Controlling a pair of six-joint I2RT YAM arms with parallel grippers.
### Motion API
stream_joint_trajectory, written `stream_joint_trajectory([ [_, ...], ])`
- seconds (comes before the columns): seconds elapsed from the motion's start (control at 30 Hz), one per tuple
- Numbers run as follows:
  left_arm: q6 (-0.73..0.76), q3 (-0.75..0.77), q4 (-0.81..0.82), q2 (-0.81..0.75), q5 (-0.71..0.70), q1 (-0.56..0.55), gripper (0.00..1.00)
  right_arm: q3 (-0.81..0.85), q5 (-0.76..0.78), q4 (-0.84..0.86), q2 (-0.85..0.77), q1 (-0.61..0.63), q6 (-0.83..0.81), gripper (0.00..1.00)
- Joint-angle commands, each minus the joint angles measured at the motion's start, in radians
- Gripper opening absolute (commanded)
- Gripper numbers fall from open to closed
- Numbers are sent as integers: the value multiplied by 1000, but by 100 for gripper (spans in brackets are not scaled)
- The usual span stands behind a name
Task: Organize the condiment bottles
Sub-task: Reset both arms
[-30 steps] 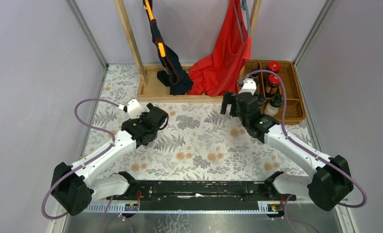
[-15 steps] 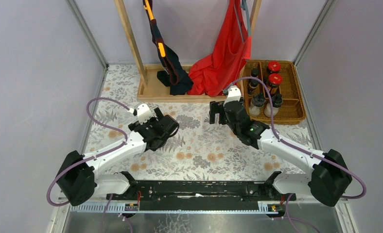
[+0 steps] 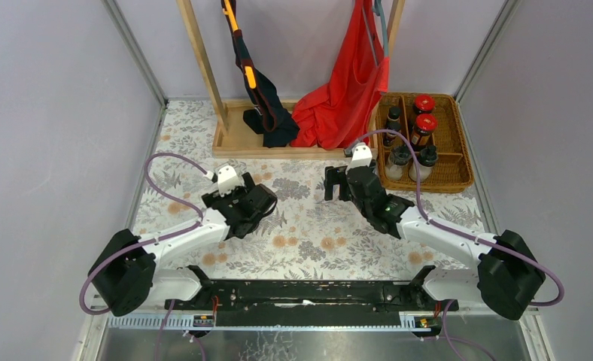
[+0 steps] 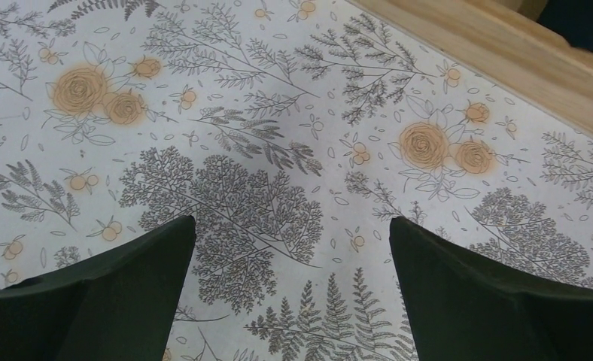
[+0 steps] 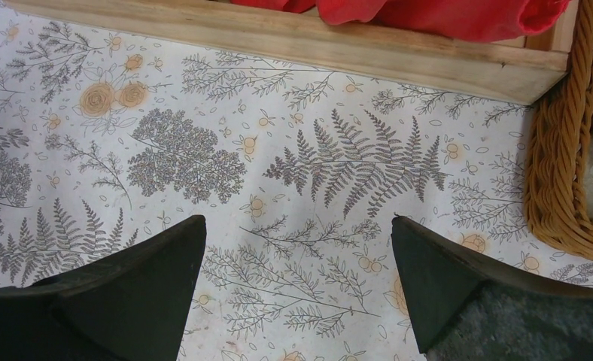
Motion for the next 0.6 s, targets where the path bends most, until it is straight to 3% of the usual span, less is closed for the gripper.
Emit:
stream_joint_trajectory([
  [0.0,53,-17,113,12,-43,-2,100,-17,3,86,-6,9,24,99],
  [0.57,48,-8,104,24,-22,-1,100,-48,-18,100,27,13,48,100],
])
